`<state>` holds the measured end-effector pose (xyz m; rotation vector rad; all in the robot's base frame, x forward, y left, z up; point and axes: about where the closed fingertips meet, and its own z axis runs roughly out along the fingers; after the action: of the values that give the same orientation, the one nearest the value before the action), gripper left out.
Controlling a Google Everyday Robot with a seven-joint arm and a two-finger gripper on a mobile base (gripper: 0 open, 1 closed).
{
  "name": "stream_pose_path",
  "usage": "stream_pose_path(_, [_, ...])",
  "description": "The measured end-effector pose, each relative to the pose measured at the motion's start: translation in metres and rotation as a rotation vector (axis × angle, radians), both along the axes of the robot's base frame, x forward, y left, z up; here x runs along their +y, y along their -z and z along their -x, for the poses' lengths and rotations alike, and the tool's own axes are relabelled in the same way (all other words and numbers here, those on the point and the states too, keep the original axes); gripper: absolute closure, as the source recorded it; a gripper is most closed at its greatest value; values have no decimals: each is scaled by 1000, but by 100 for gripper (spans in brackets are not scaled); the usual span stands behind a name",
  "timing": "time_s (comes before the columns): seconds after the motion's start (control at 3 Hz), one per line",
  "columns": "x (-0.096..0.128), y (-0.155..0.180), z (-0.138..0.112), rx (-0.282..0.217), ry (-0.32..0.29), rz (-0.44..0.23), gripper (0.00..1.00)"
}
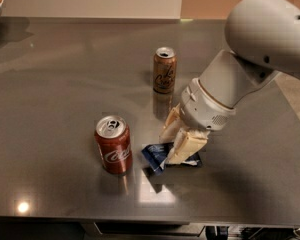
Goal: Move rxbar blueberry near coke can
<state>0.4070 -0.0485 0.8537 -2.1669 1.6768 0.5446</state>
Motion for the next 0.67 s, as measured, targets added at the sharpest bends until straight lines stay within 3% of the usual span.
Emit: stream_pose_path(0.67, [2, -1, 1, -4, -3, 2, 12])
